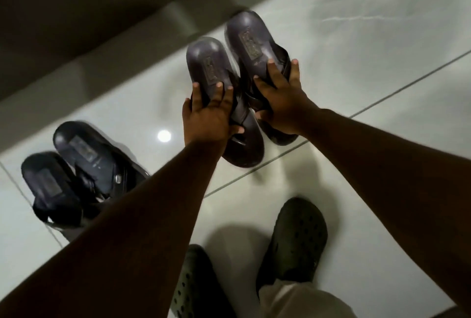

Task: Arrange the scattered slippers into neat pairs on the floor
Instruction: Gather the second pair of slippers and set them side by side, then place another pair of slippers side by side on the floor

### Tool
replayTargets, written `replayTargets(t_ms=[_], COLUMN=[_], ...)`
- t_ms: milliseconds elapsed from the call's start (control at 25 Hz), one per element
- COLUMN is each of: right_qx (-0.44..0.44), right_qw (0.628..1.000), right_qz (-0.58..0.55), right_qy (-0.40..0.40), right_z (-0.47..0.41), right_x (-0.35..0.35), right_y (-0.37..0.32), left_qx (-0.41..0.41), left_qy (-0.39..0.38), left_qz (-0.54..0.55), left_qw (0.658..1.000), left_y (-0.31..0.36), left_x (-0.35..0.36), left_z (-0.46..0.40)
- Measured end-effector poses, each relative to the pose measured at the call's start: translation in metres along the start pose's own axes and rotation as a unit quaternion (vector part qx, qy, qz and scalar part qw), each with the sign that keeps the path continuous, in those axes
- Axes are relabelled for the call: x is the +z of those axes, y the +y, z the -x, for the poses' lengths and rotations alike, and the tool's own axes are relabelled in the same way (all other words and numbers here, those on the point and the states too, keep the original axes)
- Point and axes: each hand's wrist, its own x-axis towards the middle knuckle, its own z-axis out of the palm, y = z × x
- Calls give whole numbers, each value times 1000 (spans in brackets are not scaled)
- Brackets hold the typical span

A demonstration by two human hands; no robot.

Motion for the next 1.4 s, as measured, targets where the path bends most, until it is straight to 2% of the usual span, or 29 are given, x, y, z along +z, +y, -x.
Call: replayTargets(t_ms=[120, 240, 320, 480, 640, 840, 960, 1040, 1200, 1400], right_qx=[-8, 91, 93, -3, -119, -166, -198, -200, -192, -174], right_qw=[999, 994, 995, 999, 991, 983, 970, 969, 972, 973], right_qz=[17, -14, -6, -26, -35, 29, 103, 105, 95, 66], right_qy=[-32, -57, -38, -39, -52, -76, -95, -97, -94, -133], right_z=[0, 15, 36, 68, 72, 26, 0, -8, -3, 8], right_x=[-3, -13, -20, -34, -15, 66, 96, 104, 114, 163], right_y=[-6, -17, -38, -126, -225, -324, -327, -328, -366, -497], left_qx=[-1, 9, -38, -164, -213, -189, -149, -127, -103, -113], left_qy=[-53, -99, -94, -92, -90, -120, -77, -47, -40, -44], left_qz=[17, 84, 115, 73, 59, 60, 52, 47, 76, 19], left_qw=[998, 992, 988, 980, 971, 973, 984, 990, 991, 992], left_y=[-3, -30, -71, -159, -225, -288, -301, -312, -343, -473], left_x=[-14, -38, -56, -80, -53, 25, 55, 64, 68, 65], left_z=[-3, 11, 40, 154, 233, 247, 231, 229, 247, 311])
